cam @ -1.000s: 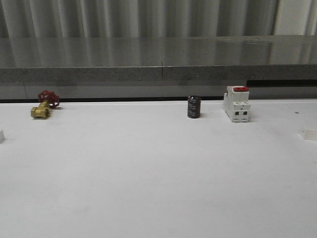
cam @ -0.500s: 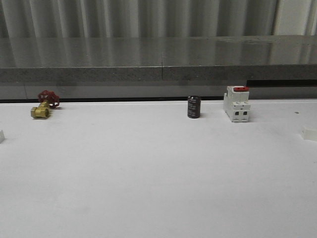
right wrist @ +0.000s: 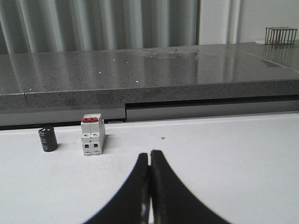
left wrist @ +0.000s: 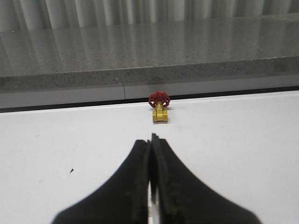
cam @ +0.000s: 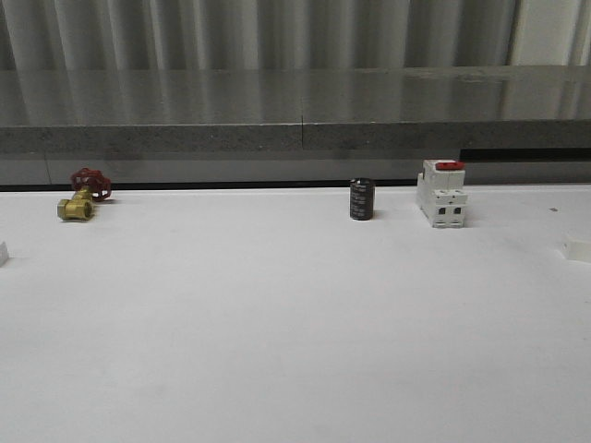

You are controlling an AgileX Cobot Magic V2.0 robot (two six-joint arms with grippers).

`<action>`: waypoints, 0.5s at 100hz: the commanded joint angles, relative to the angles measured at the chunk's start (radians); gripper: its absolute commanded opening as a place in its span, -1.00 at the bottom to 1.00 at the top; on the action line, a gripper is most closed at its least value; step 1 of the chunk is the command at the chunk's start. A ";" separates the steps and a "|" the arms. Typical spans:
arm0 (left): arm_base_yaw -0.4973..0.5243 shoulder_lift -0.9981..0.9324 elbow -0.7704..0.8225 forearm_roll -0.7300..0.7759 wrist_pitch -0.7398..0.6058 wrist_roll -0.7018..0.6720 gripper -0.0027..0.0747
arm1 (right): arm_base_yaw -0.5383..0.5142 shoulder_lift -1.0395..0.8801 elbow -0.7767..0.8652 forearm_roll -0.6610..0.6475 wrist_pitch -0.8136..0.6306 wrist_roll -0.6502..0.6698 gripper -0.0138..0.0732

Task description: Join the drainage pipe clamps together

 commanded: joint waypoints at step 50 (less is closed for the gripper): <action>-0.006 0.531 -0.346 -0.023 0.142 -0.003 -0.01 | -0.004 -0.020 -0.016 -0.002 -0.087 -0.010 -0.84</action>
